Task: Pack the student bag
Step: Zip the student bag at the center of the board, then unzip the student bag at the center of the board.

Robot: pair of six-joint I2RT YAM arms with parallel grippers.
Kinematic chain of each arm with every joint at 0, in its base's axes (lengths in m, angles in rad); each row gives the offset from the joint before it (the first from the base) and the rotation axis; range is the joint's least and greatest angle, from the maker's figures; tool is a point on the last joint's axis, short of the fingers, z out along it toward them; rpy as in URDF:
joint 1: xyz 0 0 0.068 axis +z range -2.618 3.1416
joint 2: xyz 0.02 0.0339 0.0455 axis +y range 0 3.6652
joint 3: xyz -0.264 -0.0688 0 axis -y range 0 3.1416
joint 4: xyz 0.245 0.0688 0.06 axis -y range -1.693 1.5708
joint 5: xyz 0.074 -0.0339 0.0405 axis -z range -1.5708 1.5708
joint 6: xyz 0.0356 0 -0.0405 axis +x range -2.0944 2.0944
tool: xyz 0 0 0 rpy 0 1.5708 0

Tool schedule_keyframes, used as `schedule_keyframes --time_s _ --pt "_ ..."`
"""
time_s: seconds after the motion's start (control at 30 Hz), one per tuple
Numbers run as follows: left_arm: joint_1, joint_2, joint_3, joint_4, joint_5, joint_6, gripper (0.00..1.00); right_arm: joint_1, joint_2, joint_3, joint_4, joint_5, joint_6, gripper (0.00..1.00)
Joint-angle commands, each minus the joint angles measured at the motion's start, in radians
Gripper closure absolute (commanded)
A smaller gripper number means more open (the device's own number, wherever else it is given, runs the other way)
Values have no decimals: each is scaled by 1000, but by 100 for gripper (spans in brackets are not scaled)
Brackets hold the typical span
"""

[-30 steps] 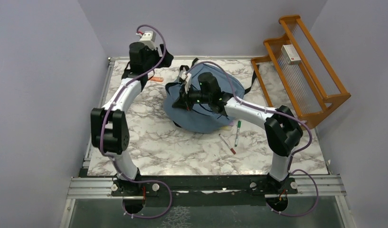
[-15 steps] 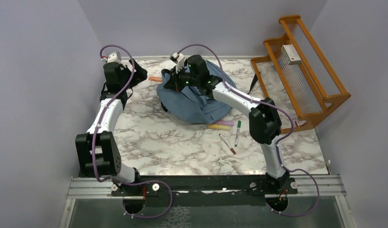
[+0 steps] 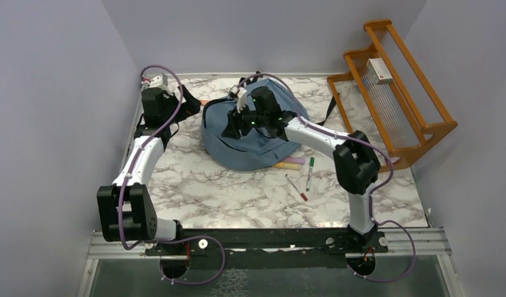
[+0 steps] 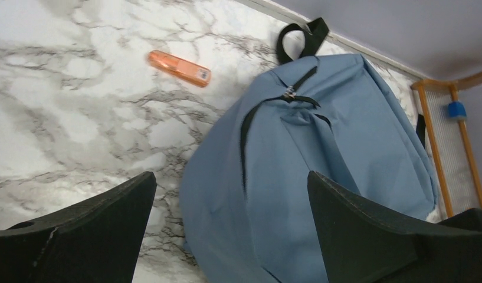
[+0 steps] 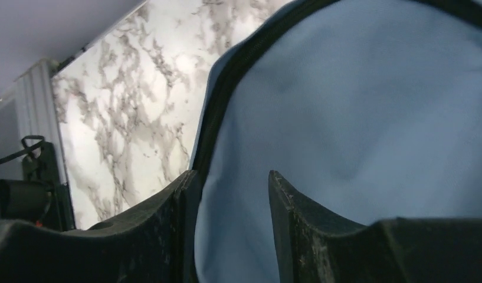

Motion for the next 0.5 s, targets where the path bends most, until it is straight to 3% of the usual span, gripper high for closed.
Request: schedule_keyframes --time_s 0.0,0.13,0.23,0.33,0.47 --pt "-126 -17 70 -32 -70 134 2 -23 -243 -102 32 298 20 48" --pt "-261 11 99 -16 -83 276 4 -74 -372 -273 42 542 168 47" --pt "-341 14 73 82 -9 378 8 -108 -462 -400 52 716 274 46" --pt "-403 50 62 161 16 446 10 -156 -515 -494 49 800 395 47" --pt "-445 127 78 226 89 507 15 -241 -504 -520 -37 777 579 47"
